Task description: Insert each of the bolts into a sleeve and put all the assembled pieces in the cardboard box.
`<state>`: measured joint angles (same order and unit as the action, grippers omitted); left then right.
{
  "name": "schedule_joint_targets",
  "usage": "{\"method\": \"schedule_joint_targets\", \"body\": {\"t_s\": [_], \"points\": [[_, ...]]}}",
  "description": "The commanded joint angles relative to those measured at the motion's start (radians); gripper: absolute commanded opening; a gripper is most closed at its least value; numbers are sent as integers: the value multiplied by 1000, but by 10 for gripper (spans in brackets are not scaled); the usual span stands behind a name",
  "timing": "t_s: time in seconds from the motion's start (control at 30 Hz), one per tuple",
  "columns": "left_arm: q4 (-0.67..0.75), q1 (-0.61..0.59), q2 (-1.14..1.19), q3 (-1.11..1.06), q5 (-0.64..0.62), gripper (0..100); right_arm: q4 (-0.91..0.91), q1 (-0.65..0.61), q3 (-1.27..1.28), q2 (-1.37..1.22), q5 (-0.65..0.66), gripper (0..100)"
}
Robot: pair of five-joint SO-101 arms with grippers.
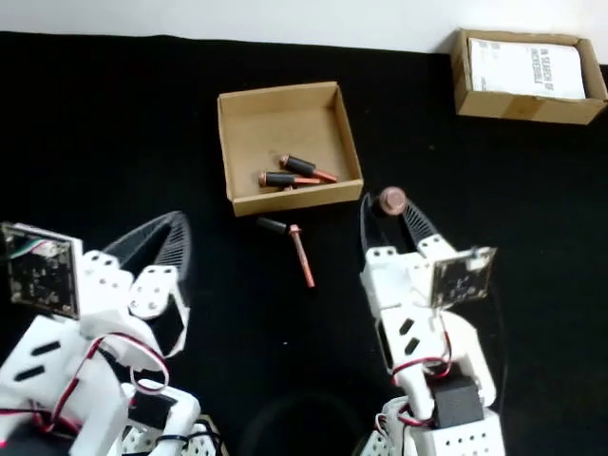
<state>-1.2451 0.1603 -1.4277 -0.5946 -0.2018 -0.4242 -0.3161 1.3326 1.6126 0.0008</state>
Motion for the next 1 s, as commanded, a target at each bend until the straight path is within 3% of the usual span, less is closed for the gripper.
{"method": "schedule_joint_targets", "body": {"t_s": [0.0, 0.2, 0.37, 0.63, 0.8, 0.97], "points": [[31, -151, -133, -157, 3, 8, -4, 18, -246, -262, 8, 8], [129, -392, -418, -506, 3, 8, -4, 13, -578, -803, 192, 8], [157, -562, -378, -619, -3, 8, -4, 12, -805, -1173, 503, 8], [305, -702, -387, -862, -35, 8, -2, -70, -1147, -1578, 1017, 8], [385, -765, -389, -990, -184, 8, 67, -104, -1290, -1833, 1168, 8], [391, -765, -392, -1082, -247, 8, 133, -108, -1340, -2017, 1218, 8]]}}
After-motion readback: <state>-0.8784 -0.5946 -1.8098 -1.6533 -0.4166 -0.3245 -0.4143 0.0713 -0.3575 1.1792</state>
